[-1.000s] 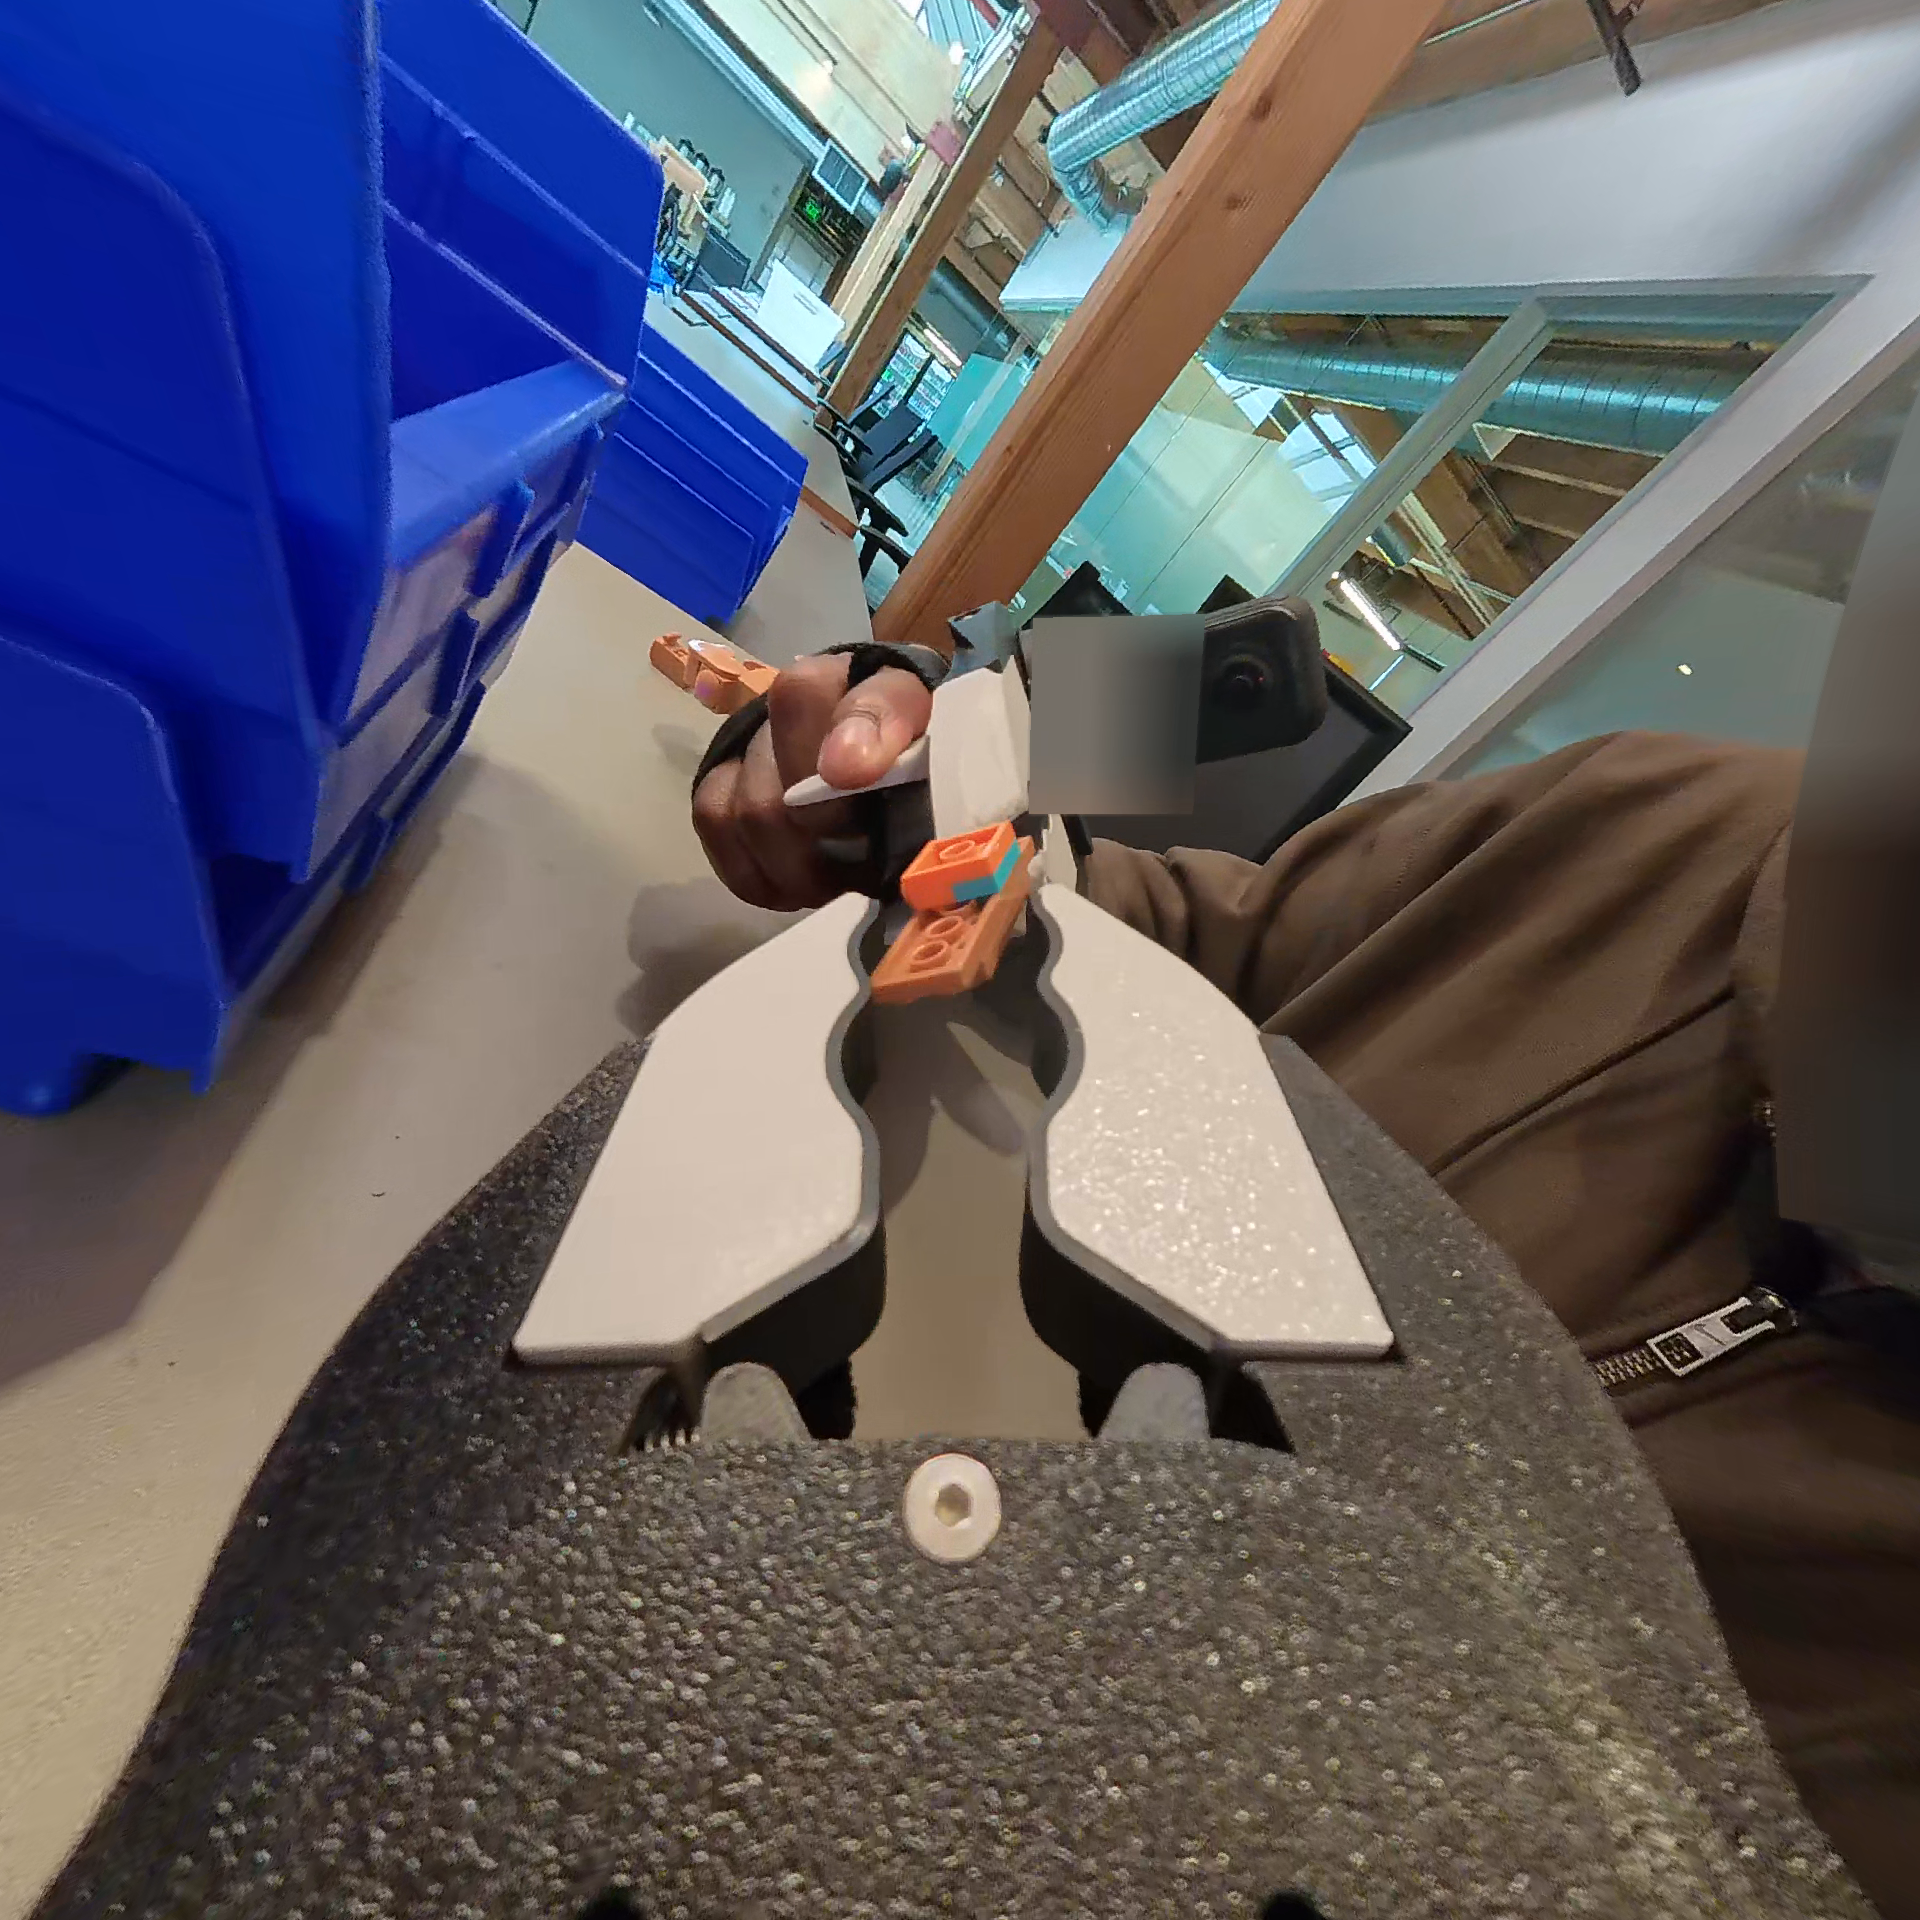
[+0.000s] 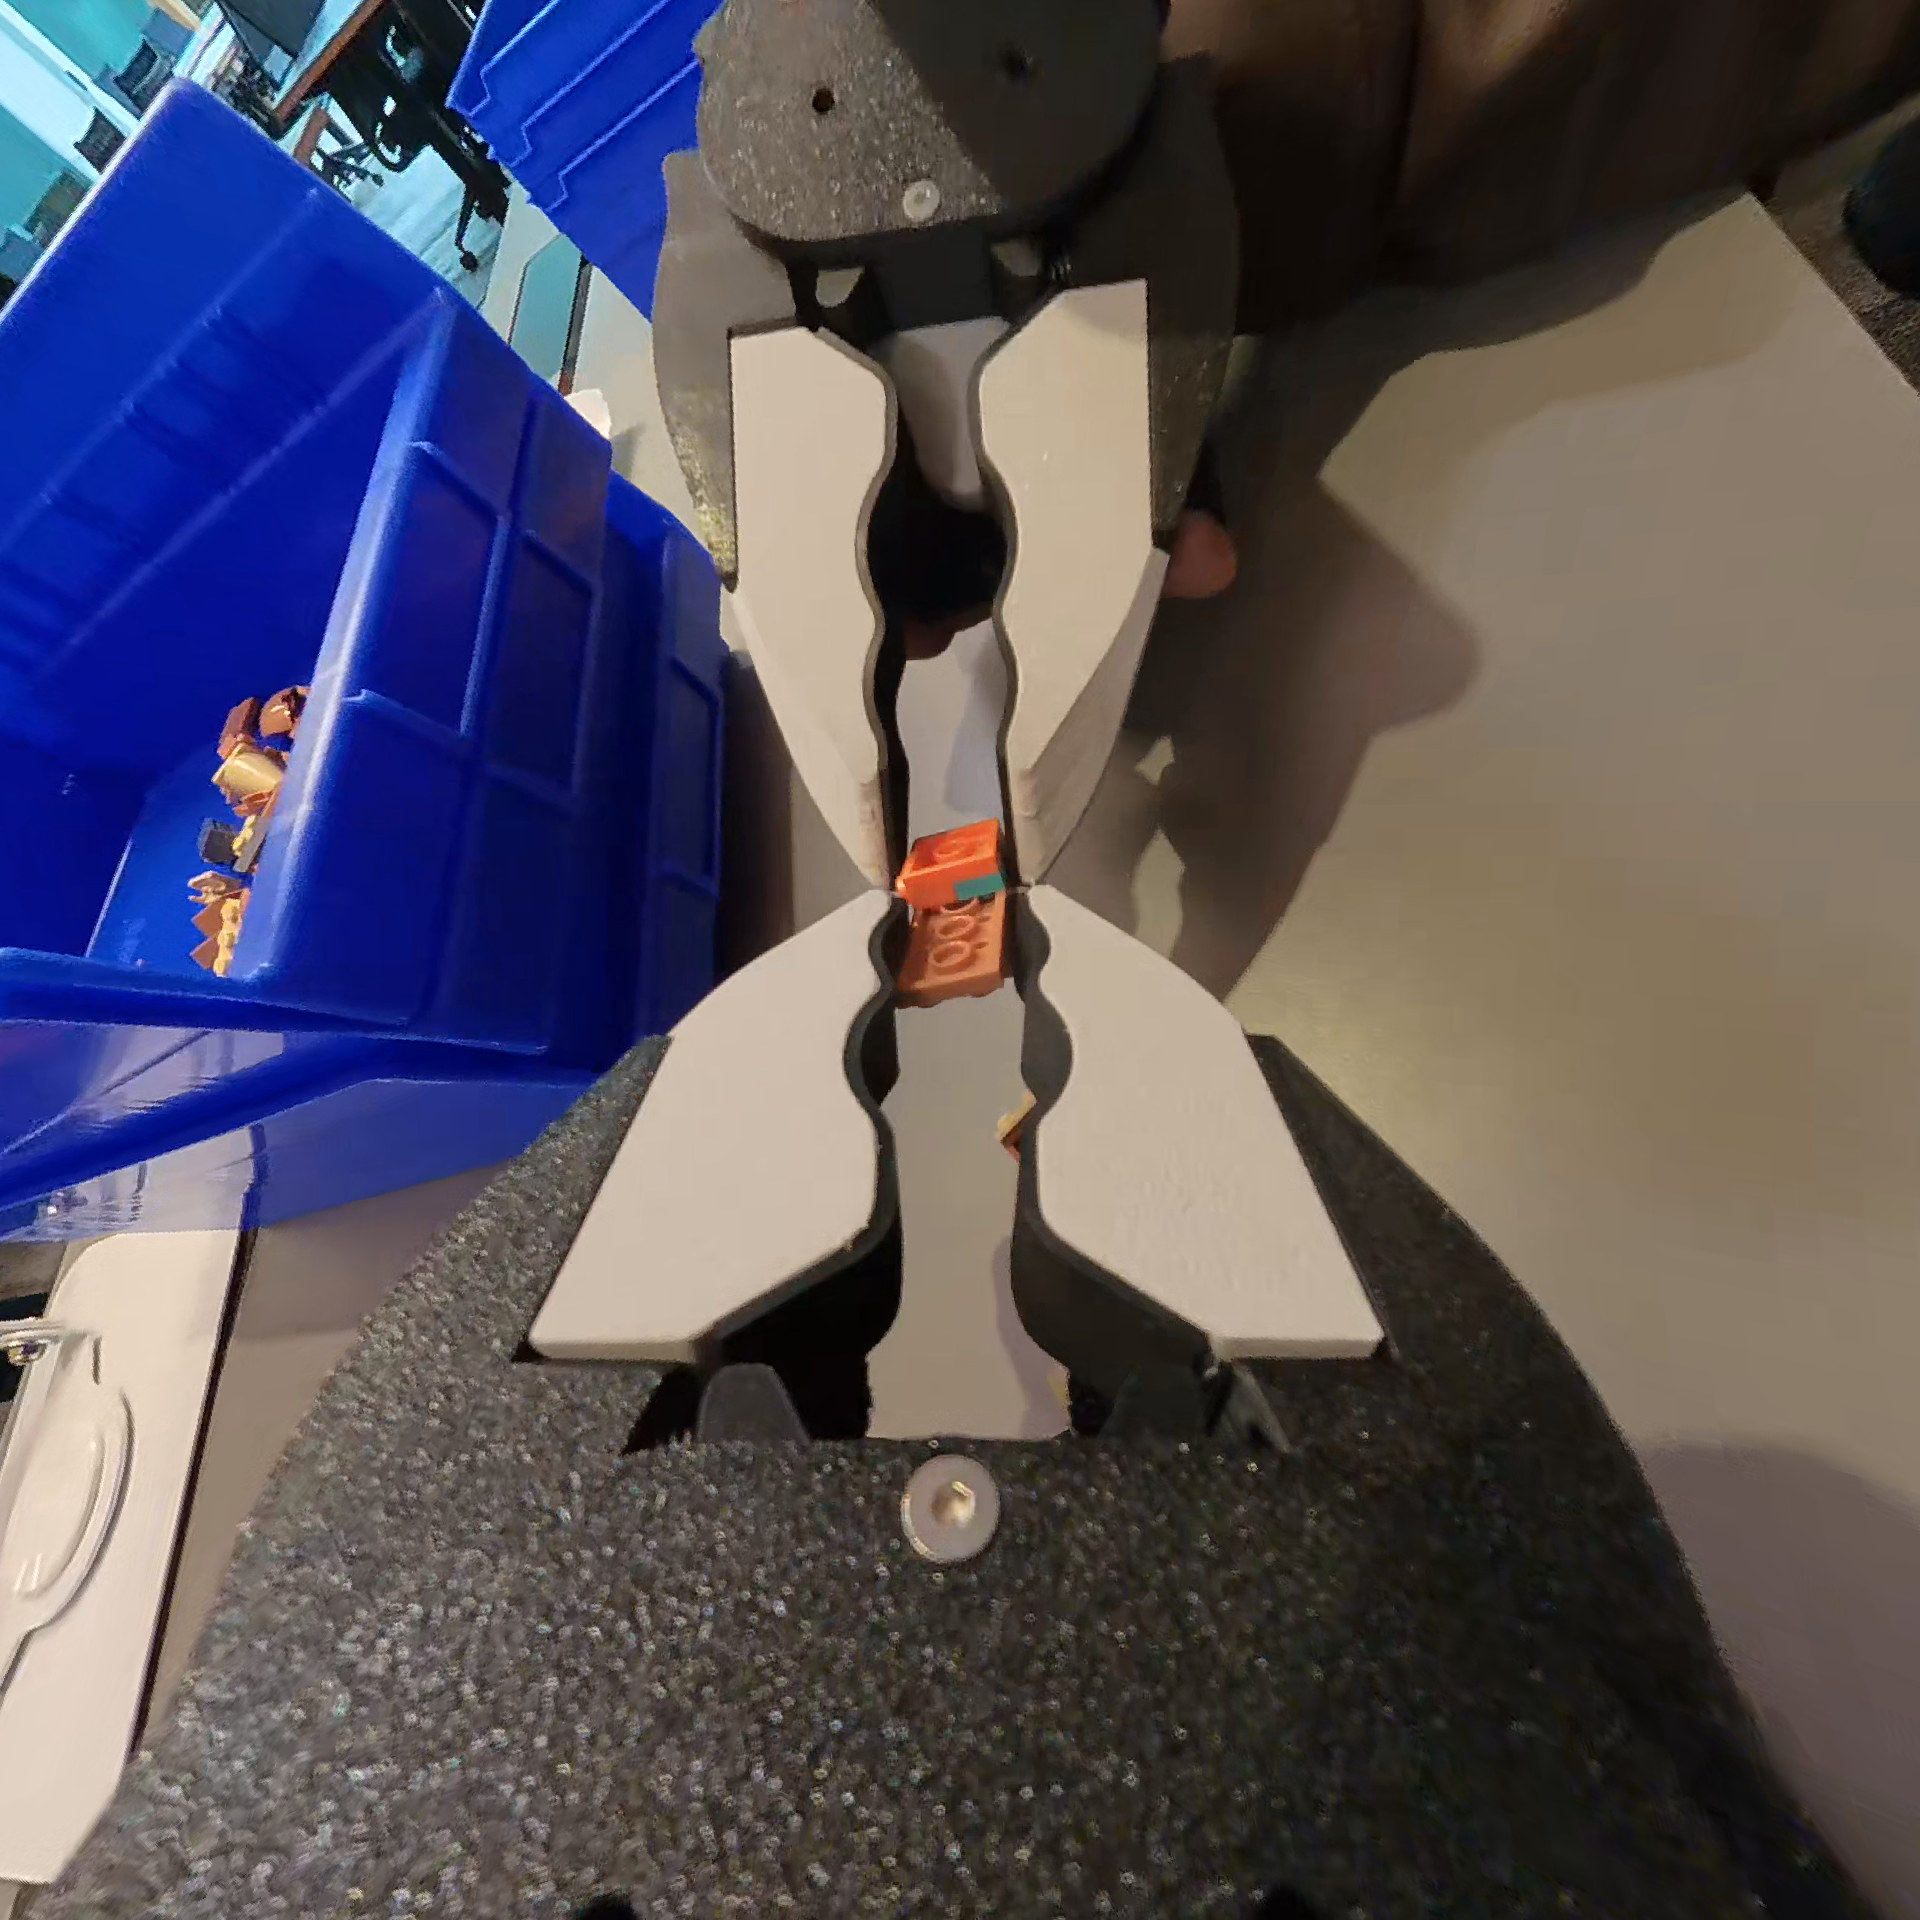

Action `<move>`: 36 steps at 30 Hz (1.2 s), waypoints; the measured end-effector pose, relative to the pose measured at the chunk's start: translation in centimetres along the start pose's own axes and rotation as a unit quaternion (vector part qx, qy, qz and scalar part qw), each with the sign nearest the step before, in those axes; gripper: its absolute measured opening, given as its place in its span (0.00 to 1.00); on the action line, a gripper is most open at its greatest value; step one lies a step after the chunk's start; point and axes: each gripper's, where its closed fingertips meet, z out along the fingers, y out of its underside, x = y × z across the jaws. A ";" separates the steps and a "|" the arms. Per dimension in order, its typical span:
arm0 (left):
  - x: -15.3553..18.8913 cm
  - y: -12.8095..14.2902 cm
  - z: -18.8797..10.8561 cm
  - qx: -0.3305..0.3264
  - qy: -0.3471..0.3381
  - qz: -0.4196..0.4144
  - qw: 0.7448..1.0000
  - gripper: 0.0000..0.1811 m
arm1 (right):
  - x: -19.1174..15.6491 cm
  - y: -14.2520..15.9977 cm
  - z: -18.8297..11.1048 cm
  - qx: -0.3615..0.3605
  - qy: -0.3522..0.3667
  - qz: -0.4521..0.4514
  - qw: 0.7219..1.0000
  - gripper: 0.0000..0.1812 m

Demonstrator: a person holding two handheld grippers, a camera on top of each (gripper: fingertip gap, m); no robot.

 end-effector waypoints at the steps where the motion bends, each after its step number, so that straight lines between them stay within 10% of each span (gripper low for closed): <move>1: -0.1 0.1 0.1 -0.002 -0.001 -0.006 1.000 0.11 | 0.1 0.1 0.0 -0.004 0.003 -0.001 1.000 0.10; 17: -1.7 0.1 -0.2 0.057 0.035 -0.219 0.973 0.10 | 2.3 -1.0 -0.3 0.005 0.127 -0.093 0.988 0.10; 24: -3.8 1.7 0.4 -0.034 -0.110 -0.092 0.989 0.10 | 3.8 0.5 0.0 -0.024 0.146 0.002 0.989 0.07; 36: -6.5 1.9 -0.1 -0.133 -0.299 0.097 0.940 0.10 | 5.4 0.5 0.4 -0.012 0.176 0.250 0.952 0.14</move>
